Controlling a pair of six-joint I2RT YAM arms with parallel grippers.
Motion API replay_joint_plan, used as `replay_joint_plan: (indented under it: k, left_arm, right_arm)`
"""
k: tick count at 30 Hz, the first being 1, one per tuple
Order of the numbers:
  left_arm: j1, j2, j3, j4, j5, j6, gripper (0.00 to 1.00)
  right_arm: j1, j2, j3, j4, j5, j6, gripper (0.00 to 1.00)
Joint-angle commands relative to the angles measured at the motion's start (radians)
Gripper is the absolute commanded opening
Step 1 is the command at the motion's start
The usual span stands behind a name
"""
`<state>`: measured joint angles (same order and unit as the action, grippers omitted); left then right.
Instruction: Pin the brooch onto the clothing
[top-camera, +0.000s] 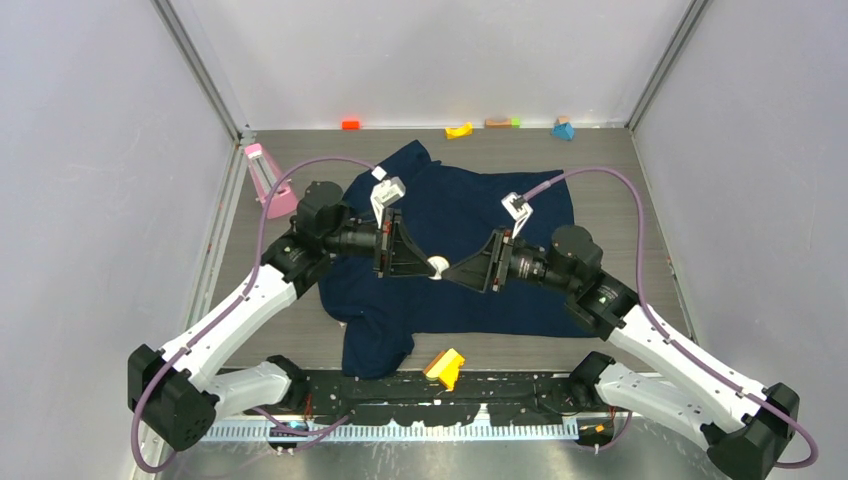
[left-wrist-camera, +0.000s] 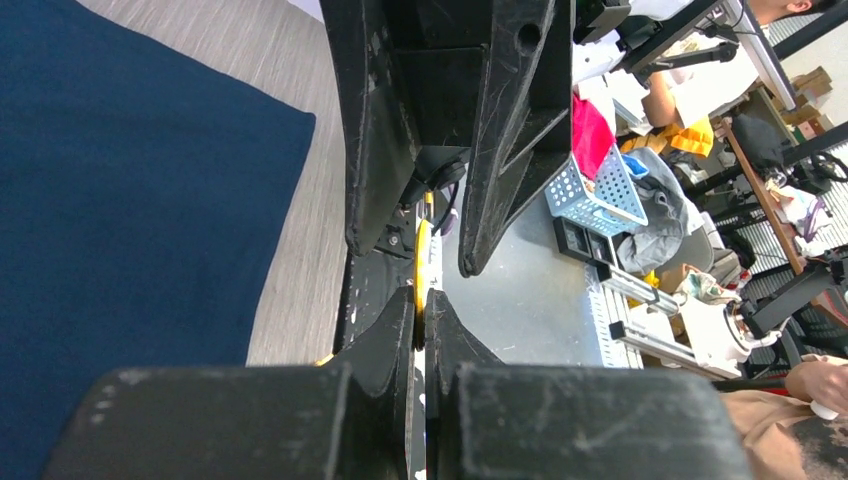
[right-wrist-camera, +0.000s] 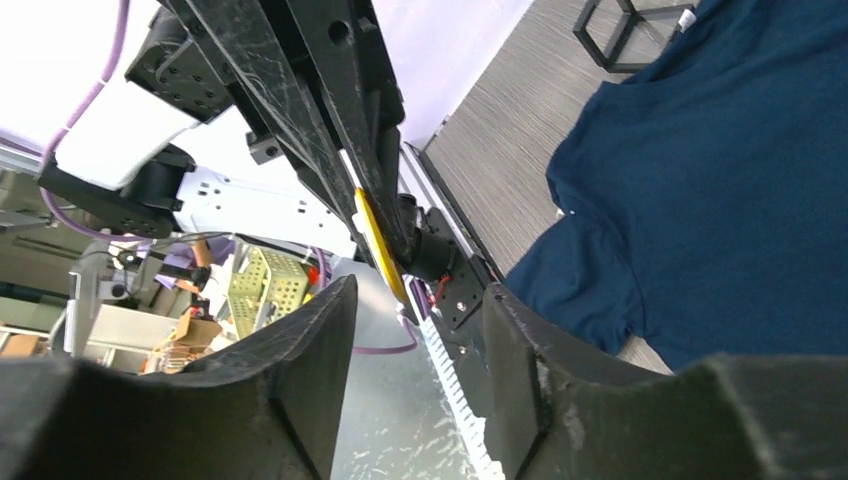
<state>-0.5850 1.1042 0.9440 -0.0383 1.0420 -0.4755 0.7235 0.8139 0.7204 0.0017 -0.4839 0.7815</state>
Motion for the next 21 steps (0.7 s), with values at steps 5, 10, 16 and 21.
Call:
replay_joint_plan:
  k: [5,10,16,21]
  left_arm:
    - [0.002,0.003,-0.001,0.064,0.041,-0.021,0.0]
    - [0.001,0.004,-0.002,0.064,0.04,-0.022,0.0]
    - [0.001,0.008,-0.002,0.064,0.041,-0.023,0.0]
    - [0.001,0.011,-0.002,0.063,0.046,-0.023,0.0]
  right_arm:
    - [0.004,0.003,0.014,0.148,-0.026,0.038,0.45]
    - [0.004,0.021,0.021,0.13,-0.07,0.034,0.43]
    - [0.004,0.04,0.036,0.102,-0.101,0.024,0.34]
    - [0.005,0.041,0.032,0.115,-0.094,0.03,0.3]
